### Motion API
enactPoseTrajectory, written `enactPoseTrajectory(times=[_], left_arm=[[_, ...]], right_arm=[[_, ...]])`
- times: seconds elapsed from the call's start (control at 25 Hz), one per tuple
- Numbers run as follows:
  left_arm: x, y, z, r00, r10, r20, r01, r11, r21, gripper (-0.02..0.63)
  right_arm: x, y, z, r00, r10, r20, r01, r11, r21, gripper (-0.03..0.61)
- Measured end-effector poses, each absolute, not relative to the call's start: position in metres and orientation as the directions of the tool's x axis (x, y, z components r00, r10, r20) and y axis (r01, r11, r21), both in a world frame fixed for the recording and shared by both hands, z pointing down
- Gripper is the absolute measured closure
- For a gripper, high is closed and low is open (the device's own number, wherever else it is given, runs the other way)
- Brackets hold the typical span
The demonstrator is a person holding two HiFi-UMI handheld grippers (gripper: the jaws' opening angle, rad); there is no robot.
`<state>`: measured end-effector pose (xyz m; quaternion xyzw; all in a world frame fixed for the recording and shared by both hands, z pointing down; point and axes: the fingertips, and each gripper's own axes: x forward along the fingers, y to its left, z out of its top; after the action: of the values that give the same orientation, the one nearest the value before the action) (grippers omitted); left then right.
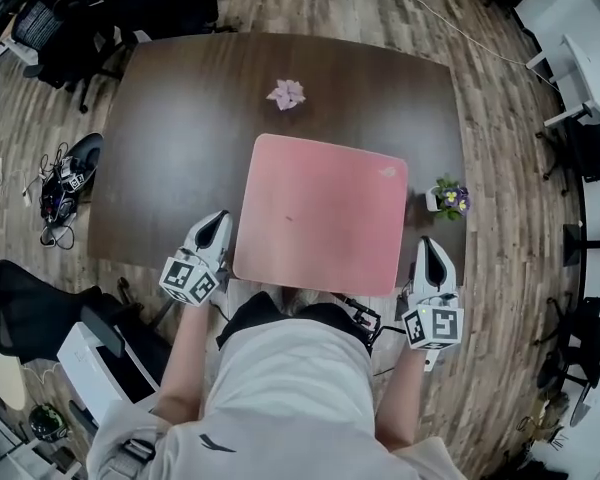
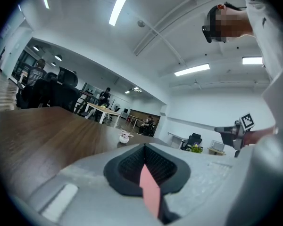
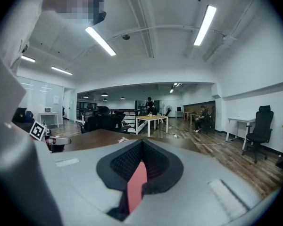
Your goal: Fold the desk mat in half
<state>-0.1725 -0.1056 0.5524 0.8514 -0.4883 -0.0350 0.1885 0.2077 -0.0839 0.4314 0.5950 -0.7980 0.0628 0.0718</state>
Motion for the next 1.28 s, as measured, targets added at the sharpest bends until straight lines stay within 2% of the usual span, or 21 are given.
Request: enactPoseTrajectory(times=[0.16,0.36,0.52,0.6,0.72,0.88,1.04,1.28], left_arm=[[-0.163,-0.107,0.573,0.529,-0.829,0.180,-0.816,-0.439,0.377,0.626],[-0.149,-0.102,0.615,0.555,-0.760,0.339,-0.823,-0.442,0.356,0.617],[-0.142,-0.106,0.645,0.534,-0.709,0.461,-0.845,-0.431,0.316,0.518],[-0.144,-0.107,0.660,0.511,-0.684,0.520,-0.860,-0.410,0.305,0.498],[-0.148,-0.107,0.682,0.472,-0.639,0.607,-0.880,-0.388,0.275,0.426],[-0.152,-0.109,0.697,0.416,-0.594,0.688,-0.901,-0.371,0.225,0.377],[-0.149,-0.109,0.705,0.386,-0.534,0.752,-0.913,-0.339,0.228,0.373],[-0.147,-0.110,0.708,0.336,-0.512,0.791,-0.922,-0.351,0.164,0.385]], right_arm=[[0.215,-0.087,0.440,-0.289,-0.940,0.184,-0.957,0.288,-0.028,0.577],[0.222,-0.081,0.448,-0.282,-0.939,0.199,-0.959,0.280,-0.040,0.577],[0.224,-0.076,0.454,-0.279,-0.937,0.211,-0.960,0.277,-0.041,0.577],[0.225,-0.072,0.459,-0.275,-0.936,0.220,-0.961,0.272,-0.043,0.577],[0.226,-0.068,0.463,-0.268,-0.936,0.229,-0.963,0.265,-0.045,0.577],[0.227,-0.065,0.465,-0.266,-0.935,0.236,-0.964,0.263,-0.046,0.577],[0.225,-0.064,0.466,-0.271,-0.934,0.235,-0.963,0.267,-0.051,0.577],[0.219,-0.064,0.467,-0.278,-0.932,0.231,-0.961,0.273,-0.056,0.577]])
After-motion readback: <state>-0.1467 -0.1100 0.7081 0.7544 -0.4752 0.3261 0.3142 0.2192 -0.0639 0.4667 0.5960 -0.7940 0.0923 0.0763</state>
